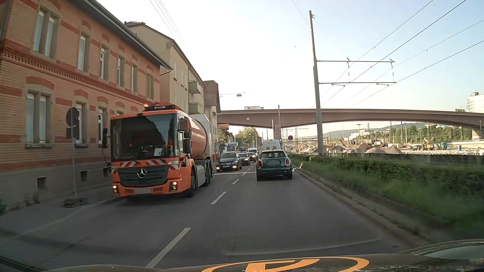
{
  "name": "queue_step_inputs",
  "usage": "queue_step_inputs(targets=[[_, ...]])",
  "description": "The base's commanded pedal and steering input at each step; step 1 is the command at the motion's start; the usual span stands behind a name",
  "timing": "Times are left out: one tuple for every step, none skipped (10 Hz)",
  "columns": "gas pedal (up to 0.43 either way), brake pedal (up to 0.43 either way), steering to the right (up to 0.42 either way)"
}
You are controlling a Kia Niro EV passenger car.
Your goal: Follow the waypoints while adhering to traffic rules and regulations
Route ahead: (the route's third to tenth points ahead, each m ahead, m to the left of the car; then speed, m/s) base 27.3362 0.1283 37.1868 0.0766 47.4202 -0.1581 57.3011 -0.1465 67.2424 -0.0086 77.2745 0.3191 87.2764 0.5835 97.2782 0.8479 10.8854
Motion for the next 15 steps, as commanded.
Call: queue_step_inputs(targets=[[0.079,0.000,0.004],[0.059,0.000,0.003],[0.059,0.000,0.001],[0.047,0.000,0.002],[0.047,0.000,0.001],[0.047,0.000,0.001],[0.047,0.000,0.001],[0.059,0.000,0.001],[0.059,0.000,0.001],[0.059,0.000,0.001],[0.067,0.000,0.001],[0.067,0.000,0.001],[0.067,0.000,0.001],[0.067,0.000,0.001],[0.067,0.000,0.001]])
